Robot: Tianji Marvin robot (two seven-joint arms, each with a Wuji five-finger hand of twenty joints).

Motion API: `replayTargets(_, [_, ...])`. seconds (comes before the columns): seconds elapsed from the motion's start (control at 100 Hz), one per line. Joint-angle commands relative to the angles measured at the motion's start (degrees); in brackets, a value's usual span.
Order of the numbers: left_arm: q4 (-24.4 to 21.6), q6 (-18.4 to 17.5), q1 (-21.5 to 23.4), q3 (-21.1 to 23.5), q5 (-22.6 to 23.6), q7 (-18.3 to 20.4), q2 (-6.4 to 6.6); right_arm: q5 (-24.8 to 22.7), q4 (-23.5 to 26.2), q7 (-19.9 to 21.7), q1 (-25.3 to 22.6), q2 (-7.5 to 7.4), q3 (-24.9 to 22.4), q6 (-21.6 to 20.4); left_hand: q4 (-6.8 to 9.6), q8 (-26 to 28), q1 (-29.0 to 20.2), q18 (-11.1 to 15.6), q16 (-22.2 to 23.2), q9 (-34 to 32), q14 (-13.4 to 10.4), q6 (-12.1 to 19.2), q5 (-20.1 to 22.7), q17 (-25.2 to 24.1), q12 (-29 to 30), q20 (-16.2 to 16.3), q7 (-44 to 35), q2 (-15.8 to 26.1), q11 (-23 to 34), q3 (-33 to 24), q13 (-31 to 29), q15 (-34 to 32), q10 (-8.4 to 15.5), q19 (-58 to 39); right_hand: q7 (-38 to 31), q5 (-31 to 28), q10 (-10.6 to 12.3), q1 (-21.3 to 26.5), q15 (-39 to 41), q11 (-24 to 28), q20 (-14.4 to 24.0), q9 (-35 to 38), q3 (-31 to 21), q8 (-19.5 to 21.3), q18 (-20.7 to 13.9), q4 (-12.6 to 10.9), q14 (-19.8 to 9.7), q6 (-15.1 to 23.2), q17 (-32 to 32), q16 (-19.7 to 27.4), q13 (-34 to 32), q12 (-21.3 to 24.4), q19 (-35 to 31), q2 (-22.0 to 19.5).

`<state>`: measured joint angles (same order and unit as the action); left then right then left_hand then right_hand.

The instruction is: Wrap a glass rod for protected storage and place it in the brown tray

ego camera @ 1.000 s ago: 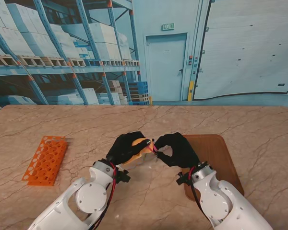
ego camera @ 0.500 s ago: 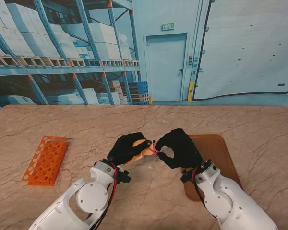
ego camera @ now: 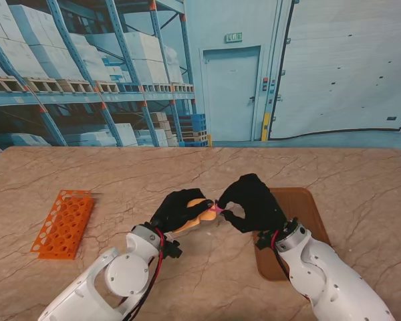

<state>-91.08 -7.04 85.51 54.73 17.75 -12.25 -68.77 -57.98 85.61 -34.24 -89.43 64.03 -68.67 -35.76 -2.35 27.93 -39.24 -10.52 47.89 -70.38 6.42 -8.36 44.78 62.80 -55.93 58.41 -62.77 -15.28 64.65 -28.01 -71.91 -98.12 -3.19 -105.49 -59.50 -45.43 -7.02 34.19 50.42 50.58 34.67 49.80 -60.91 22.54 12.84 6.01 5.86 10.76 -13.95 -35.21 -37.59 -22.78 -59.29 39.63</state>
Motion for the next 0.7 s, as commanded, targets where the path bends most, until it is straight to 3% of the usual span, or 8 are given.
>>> replayTargets(0.0, [-0.41,0.40,0.34,-0.08,-0.26,0.54,0.11,-0.42,0.13,-0.51,0.14,-0.11,-0.01,-0.36,0.63,-0.21,-2.84,3.50,0.17,-3.61,0.21,-0.85,0.34,1.05,-0.94,0.79,-0.66,-0.28,2.87,-1.01,-0.85,-5.37,1.52,-14.49,-3.64,-0.63,-1.12,2.14,1.49,1.13,-0.85,-0.78,-0.16,1.08,0.37,1.85,-0.70,4.28,1.01,-0.48,0.34,0.57,-1.63,-2.07])
replayTargets(0.69, [-0.32,-0.36,-0.13,-0.65,-0.78,3.16,0.70,-3.22,-1.30,-1.27,1.44,-1.02,0.54,1.36,0.83,0.14,-1.77,3.74,0.29,-4.42,-0.05,-0.19,0.86,1.10,-1.72,1.88,-0.47,0.08,3.48,-1.54,-0.86,-6.27,2.45,-14.49,-2.76,1.31,-2.27,4.68,1.64,1.37,-1.58,-2.52,2.59,1.84,0.27,2.51,-0.18,3.58,1.89,-0.40,1.59,0.38,-1.81,-6.18])
